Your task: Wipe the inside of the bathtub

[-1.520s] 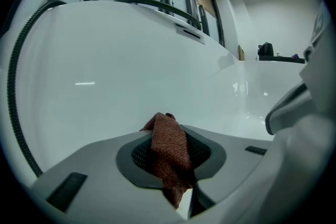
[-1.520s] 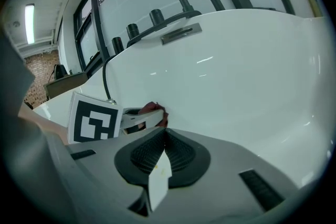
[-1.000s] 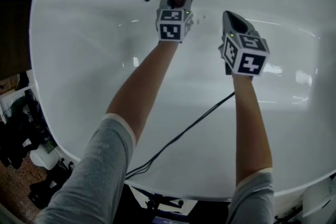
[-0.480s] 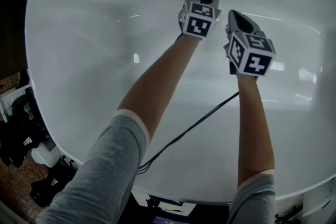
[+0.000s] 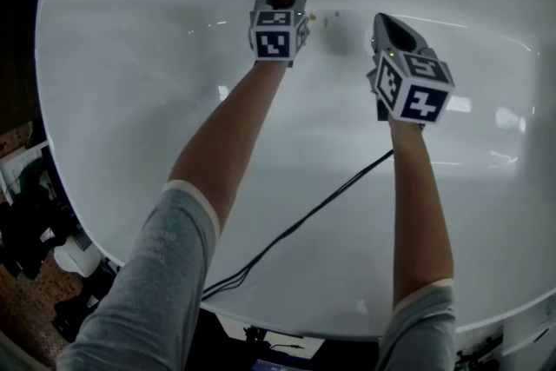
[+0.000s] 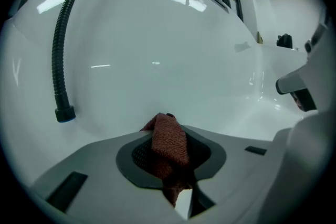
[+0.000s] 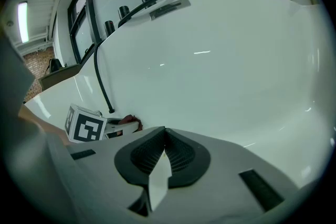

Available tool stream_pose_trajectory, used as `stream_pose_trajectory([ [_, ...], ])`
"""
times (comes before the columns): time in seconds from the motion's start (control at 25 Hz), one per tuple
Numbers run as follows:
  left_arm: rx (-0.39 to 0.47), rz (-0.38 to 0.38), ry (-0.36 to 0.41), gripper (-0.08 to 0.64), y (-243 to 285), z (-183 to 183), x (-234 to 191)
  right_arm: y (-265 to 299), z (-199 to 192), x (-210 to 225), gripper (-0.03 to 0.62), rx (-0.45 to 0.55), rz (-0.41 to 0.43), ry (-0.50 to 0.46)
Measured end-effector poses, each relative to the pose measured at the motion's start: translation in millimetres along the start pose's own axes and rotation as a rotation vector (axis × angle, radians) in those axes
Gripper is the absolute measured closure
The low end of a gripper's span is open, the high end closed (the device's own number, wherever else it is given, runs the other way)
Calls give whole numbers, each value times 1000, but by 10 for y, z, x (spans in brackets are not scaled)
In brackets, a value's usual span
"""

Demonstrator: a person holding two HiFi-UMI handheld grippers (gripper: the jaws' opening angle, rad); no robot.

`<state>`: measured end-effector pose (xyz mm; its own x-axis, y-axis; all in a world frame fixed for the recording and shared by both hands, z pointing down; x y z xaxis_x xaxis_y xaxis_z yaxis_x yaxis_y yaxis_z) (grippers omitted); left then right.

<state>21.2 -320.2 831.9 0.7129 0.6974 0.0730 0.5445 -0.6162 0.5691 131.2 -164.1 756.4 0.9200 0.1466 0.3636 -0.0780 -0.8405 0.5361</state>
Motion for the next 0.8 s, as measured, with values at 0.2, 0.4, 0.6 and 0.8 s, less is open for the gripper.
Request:
stream_pose_trajectory([
  [0.2,-11,-3,-31,469,44,-13,118,34,-44,-1,584,-4,1,8],
  [0.4,-13,-85,5,469,170,-10,608,24,-43,58,584,-4,-2,3],
  [0.6,12,-166,26,469,284,70,1084,19,-65,156,584,-5,-19,9],
  [0.8,-35,-114,3,469,292,-168,747,27,-134,176,584,-16,-20,16],
])
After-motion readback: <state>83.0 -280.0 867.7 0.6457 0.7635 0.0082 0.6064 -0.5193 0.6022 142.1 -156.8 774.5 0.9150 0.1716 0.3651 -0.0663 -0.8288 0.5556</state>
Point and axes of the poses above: the fingertips, and each gripper's own axes: y forward along the fingers, x to its right, z out of its top, the point moved 1 cm from there along -y, backward along the fingers, and after that the axes turned 6 degrees about z, right-handed, at the moved point
